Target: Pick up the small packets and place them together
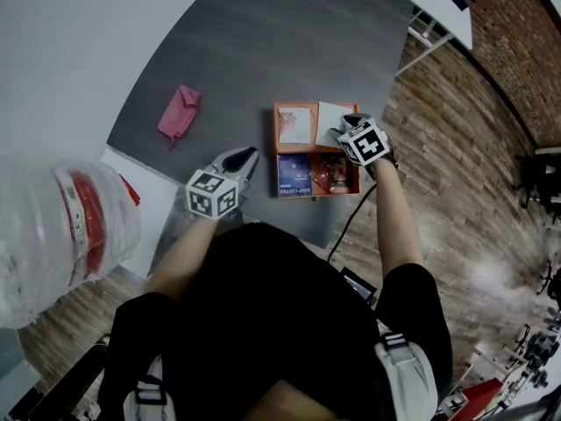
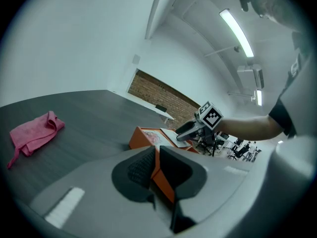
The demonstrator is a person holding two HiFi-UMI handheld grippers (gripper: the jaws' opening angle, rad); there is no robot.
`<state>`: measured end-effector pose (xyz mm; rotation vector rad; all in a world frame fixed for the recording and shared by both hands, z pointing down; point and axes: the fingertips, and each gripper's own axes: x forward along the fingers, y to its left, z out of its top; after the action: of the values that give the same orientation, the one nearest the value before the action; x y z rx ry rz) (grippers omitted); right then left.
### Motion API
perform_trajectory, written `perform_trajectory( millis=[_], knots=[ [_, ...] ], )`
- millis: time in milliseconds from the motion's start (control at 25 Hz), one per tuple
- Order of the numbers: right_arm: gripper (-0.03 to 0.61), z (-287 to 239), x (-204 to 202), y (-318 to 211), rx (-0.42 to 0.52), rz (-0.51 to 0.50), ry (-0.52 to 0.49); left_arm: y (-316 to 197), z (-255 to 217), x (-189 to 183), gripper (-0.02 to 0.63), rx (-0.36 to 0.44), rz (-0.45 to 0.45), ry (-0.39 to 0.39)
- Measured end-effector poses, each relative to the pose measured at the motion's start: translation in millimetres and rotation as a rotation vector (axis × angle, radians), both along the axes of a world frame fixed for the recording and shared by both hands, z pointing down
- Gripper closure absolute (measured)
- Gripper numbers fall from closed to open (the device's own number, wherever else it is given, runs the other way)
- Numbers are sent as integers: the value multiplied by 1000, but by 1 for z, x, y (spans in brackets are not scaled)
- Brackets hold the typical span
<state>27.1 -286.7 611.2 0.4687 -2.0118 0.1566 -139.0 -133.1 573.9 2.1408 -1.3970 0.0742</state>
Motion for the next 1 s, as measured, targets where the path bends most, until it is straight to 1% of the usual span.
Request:
perform_trajectory(
  millis=[80,200,360,440,600,720,840,1000],
  knots=[
    [345,-6,-2,3,-5,18,-47,-1,-2,3,586,5,5,-1],
    [345,-19,-8,11,-1,33,-122,-2,-4,6,586,14,16,-9],
    [347,-37,-10,21,36,23,-155,-8,-11,16,586,37,34,-16],
    [350,-47,-11,28,54,10,-175,-10,-16,21,586,50,43,-17],
    [350,-66,-17,53,72,-47,-223,-15,-25,32,586,75,63,-19],
    [359,-69,-21,81,58,-109,-233,-14,-26,37,586,78,66,-20],
    [381,-63,-23,112,33,-183,-222,-9,-26,40,586,72,60,-19],
    [393,-36,-20,136,-27,-204,-187,-2,-19,40,586,59,50,-17]
  ],
)
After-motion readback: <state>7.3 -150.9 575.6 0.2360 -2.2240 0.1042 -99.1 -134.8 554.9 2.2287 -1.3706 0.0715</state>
